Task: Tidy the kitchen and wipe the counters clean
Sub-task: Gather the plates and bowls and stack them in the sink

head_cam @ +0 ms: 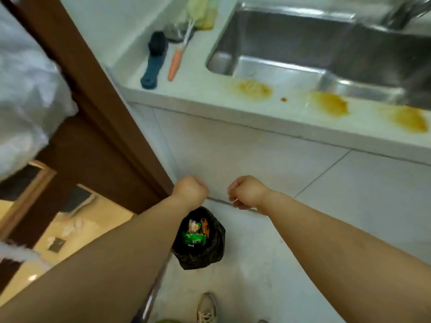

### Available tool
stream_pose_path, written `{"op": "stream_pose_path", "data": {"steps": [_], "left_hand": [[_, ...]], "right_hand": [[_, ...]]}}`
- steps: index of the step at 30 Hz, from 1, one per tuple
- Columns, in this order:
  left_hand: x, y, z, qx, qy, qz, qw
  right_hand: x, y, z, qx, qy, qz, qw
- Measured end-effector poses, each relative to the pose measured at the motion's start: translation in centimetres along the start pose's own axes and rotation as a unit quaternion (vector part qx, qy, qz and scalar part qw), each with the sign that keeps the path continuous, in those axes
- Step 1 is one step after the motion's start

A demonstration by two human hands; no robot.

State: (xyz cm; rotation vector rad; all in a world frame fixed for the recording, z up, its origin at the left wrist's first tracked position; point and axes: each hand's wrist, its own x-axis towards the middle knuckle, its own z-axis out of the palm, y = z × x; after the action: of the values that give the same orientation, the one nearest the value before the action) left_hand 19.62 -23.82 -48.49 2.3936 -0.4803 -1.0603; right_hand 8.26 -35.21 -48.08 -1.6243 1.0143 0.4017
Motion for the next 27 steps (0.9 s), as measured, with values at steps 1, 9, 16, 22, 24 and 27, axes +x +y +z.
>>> {"op": "stream_pose_path", "data": {"steps": [1,9,16,22,24,27], "left_hand": [[-2.0,2.9,-1.5,0.002,-0.006,0.012,1.0],[-12.7,19.7,-7.4,0.023,-0.023,0.184,0.982],[-17.4,30.0,-3.3,0.055,-0.074,0.315,0.945],[-20.3,36.1,4.0,0.067,-0.131,0.36,0.921],[-21.1,38.3,7.2,0.073,-0.141,0.367,0.916],[-22.4,41.2,12.2,0.088,-0.154,0.368,0.912]], "right_hand": [[-2.7,-1.8,-1.9,0.004,0.013,-0.007,1.0],[-18.1,-9.7,-13.1,0.044,0.138,-0.07,0.987],[-27.3,-5.6,-20.6,0.09,0.261,-0.056,0.96],[-32.2,1.9,-26.9,0.133,0.325,-0.011,0.936],[-33.3,5.1,-29.0,0.147,0.333,0.0,0.931],[-34.6,10.4,-32.2,0.166,0.333,0.024,0.928]]}}
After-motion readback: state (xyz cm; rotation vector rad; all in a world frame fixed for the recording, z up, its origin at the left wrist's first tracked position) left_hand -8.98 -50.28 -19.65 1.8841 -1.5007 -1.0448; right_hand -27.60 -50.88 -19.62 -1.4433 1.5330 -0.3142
